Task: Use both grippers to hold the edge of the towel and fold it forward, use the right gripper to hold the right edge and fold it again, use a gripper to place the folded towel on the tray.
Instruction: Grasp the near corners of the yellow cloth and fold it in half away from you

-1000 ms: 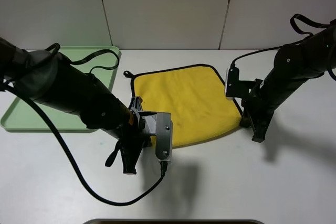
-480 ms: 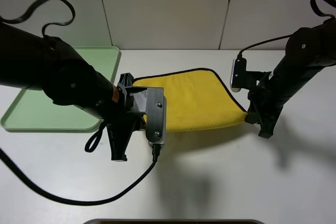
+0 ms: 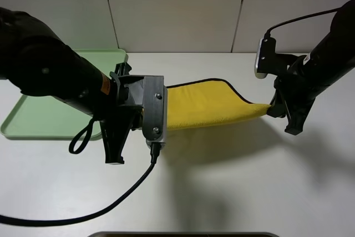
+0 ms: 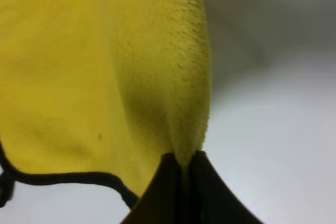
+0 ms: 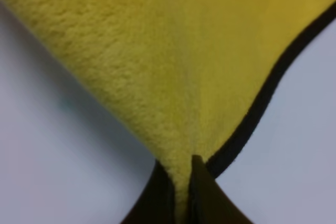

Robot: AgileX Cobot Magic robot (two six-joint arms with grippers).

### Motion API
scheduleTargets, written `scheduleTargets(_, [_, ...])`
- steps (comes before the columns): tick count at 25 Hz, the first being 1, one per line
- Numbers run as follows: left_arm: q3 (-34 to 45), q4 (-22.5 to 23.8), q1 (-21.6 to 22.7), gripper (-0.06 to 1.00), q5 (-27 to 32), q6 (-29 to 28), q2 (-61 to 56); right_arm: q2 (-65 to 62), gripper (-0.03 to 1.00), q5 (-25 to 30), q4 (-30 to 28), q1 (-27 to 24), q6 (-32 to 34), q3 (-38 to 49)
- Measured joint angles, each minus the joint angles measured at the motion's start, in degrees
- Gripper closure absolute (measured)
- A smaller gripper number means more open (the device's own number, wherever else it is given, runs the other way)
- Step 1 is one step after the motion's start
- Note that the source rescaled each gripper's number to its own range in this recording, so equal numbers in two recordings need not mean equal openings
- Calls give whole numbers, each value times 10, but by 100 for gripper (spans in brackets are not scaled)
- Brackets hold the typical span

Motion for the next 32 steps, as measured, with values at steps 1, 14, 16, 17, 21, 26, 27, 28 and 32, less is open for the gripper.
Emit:
scheduleTargets(1, [0,1,0,94,2,-1,-6,-10,97,7,0,0,2,0])
scheduleTargets(14, [-11,19,0,94,64,-33,-62,-93,97,72,-23,2,46,0])
scheduleTargets(16, [-17,23,0,94,77,-36,-69,-99,97,76,-23,2,52,0])
scheduleTargets(17, [-19,23,0,94,83,-37,-72,-101,97,78,-23,2,53,0])
scheduleTargets(21, [-26,23,0,94,92,-39,-74,-104,97,82,-23,2,55,0])
scheduleTargets(26, [-26,38,0,94,93,-56,-74,-104,97,80,-24,2,55,0])
scheduleTargets(27, [-26,47,0,94,93,-68,-74,-104,97,78,-25,2,55,0])
scheduleTargets(28, [-26,62,0,94,93,-79,-74,-104,97,73,-25,2,55,0])
scheduleTargets(32, [-26,125,3,94,87,-141,-74,-104,97,50,-26,2,55,0])
